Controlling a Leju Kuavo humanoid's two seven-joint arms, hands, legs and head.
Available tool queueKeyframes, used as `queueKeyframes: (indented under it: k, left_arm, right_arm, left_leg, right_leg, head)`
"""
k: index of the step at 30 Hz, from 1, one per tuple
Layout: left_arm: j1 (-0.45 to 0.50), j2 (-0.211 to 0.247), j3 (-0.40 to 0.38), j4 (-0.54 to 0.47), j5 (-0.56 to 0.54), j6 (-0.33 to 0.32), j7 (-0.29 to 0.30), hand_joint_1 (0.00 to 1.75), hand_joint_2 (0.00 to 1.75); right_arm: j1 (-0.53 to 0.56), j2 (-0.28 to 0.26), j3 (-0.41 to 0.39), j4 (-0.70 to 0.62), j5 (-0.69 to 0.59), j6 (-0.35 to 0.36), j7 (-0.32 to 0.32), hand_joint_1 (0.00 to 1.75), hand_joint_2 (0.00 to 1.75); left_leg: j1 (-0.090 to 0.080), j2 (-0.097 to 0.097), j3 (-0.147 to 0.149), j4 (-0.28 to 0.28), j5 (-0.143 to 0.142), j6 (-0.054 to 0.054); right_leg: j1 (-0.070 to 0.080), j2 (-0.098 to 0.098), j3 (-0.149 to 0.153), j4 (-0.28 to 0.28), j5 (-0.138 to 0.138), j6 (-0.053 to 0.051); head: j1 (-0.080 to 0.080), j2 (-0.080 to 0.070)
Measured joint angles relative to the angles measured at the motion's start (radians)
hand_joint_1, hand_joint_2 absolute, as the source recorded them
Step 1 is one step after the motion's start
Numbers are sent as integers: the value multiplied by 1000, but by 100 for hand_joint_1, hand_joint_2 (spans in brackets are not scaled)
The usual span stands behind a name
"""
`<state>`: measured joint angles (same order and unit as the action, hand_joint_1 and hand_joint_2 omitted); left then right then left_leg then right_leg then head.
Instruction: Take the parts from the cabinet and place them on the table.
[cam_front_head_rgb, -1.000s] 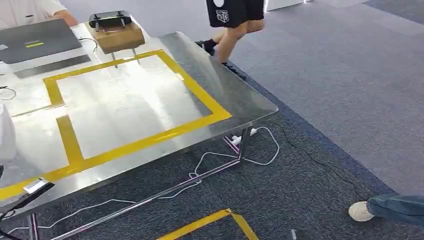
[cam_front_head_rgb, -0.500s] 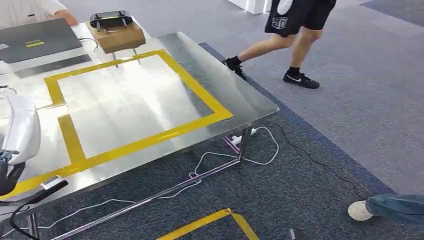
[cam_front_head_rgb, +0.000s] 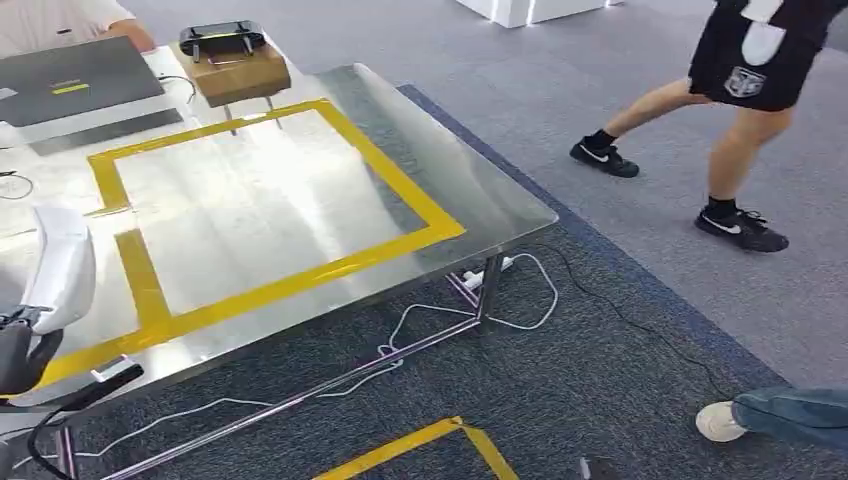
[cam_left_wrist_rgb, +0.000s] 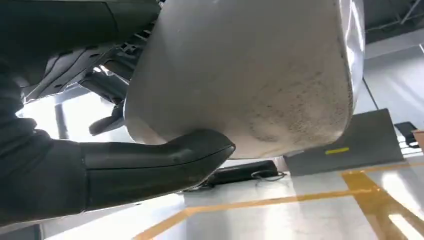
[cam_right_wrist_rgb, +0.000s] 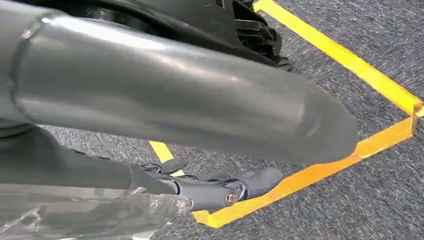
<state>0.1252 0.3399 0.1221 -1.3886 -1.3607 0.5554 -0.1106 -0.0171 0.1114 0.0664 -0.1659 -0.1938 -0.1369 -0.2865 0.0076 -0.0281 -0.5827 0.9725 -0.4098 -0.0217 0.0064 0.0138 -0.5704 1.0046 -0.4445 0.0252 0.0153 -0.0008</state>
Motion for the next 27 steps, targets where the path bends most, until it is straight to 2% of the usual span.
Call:
queueKeyframes:
  k: [9,22,27]
  left_arm:
    - [1,11,3,34,12,-59,28,168,175]
    - [35,18,51,51,29,-66,37,168,175]
    - [54,18,77,34,46,-59,20,168,175]
  right_arm:
    - [0,0,0,0,0,8,4,0,0]
    - [2,0,2,0,13,7,24,0,0]
    - [2,0,1,0,-1,11,10,0,0]
  left_leg:
    - [0,0,0,0,0,0]
    - [0,0,0,0,0,0]
    - [0,0,-1,0,0,0]
  right_leg:
    - [0,0,0,0,0,0]
    - [0,0,-1,0,0,0]
    - [0,0,-1,0,0,0]
  head:
    - [0,0]
    - [0,0]
    - [0,0]
